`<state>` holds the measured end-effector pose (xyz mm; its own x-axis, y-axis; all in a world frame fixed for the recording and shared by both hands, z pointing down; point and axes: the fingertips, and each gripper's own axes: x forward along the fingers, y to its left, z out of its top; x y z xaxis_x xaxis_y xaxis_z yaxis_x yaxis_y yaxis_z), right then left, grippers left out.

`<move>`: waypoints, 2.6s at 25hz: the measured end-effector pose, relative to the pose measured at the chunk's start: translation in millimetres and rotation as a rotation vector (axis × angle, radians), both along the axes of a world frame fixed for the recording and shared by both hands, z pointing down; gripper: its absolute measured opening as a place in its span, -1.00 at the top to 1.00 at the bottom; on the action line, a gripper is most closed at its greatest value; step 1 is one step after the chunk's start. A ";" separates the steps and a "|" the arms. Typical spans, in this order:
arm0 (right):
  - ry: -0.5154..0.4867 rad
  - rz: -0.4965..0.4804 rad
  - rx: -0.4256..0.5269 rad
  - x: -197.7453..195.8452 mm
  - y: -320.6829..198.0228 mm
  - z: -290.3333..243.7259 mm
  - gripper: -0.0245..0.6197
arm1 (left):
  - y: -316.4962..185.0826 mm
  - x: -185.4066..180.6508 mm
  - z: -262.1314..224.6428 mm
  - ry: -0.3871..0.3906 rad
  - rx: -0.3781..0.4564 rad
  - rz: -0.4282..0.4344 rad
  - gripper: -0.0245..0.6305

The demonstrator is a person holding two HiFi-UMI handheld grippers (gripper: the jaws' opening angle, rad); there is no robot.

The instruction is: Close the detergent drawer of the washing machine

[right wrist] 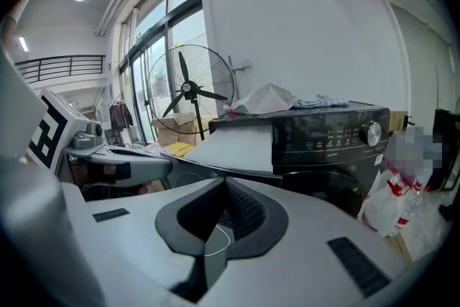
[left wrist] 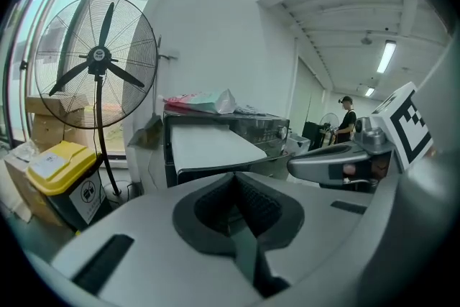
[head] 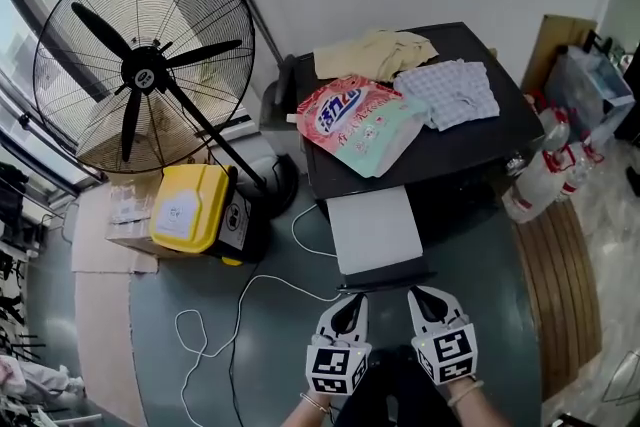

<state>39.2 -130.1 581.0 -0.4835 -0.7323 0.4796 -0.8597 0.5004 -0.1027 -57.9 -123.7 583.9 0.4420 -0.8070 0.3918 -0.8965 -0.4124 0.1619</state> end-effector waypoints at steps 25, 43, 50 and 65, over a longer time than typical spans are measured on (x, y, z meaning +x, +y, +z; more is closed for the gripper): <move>-0.045 0.067 -0.007 2.8 -11.9 4.3 0.84 | -7.8 5.1 11.9 0.018 -0.020 -0.045 0.88; -0.059 0.070 0.002 2.6 -15.7 4.3 0.85 | -11.6 4.8 11.6 0.003 -0.014 -0.059 0.88; -0.056 0.064 0.010 -1.2 -29.3 2.6 0.85 | -25.8 1.2 10.1 0.000 -0.014 -0.073 0.88; -0.060 0.067 0.019 -5.6 -49.4 1.2 0.85 | -46.8 -3.4 8.4 0.006 -0.015 -0.083 0.88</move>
